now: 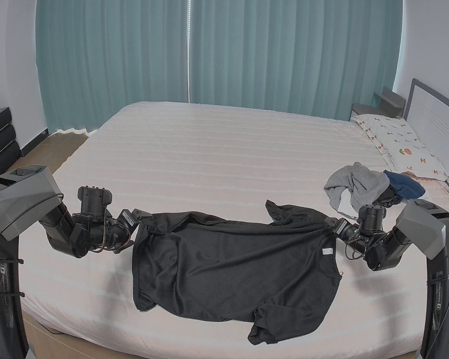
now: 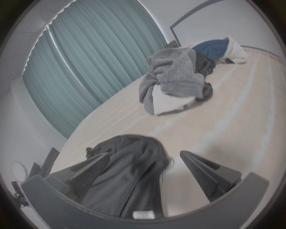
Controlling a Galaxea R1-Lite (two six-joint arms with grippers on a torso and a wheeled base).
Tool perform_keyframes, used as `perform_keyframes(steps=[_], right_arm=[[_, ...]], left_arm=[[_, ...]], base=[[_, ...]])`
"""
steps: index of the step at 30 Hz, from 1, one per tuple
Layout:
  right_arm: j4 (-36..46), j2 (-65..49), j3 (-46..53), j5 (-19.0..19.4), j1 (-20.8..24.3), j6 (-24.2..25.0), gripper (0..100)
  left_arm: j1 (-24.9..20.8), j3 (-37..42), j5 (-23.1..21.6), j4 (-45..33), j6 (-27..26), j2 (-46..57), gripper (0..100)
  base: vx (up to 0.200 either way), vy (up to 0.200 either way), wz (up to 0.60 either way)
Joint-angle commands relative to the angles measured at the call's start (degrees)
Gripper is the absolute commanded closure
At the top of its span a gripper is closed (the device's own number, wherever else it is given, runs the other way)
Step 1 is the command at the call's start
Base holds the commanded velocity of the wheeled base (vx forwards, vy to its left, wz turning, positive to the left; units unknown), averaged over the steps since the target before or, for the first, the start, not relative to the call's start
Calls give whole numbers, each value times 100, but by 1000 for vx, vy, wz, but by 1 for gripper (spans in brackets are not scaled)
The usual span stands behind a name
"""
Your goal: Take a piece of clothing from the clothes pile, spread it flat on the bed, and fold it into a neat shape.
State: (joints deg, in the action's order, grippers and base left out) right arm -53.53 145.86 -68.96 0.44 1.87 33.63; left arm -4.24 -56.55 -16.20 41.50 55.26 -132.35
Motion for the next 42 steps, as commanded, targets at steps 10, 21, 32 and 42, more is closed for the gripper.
perform_keyframes(steps=[10,21,32,42], right_arm=[[-1371,-2106,3926,800,675,1216,0],[-2979,-1605,4980,826,833,2007,0],[-3120,-1315,5068,844,842,2059,0],[-3260,-1306,5138,835,851,2059,0]], left_arm=[[-490,2227,47,465,99,939,0],[-674,3194,486,1510,11,860,0],[-1017,3335,1198,1844,-244,491,0],[-1096,3335,1444,2082,-235,368,0]], base=[[-60,0,0],[-109,0,0],[0,0,0],[0,0,0]])
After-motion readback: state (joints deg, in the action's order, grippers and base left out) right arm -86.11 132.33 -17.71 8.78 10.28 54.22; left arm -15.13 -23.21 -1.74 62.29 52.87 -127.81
